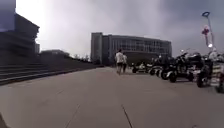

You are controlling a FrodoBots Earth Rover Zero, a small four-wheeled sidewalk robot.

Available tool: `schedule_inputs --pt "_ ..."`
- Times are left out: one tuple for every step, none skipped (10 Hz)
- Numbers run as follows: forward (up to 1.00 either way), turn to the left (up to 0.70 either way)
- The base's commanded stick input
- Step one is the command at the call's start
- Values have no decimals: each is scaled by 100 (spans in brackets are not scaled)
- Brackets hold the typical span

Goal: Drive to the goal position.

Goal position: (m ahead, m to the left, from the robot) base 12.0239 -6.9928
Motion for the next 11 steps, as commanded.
schedule_inputs --pt "100 0" --pt "100 0" --pt "100 0" --pt "100 0" --pt "100 0" --pt "100 0" --pt "100 0" --pt "100 0" --pt "100 -18" --pt "100 -25" --pt "100 0"
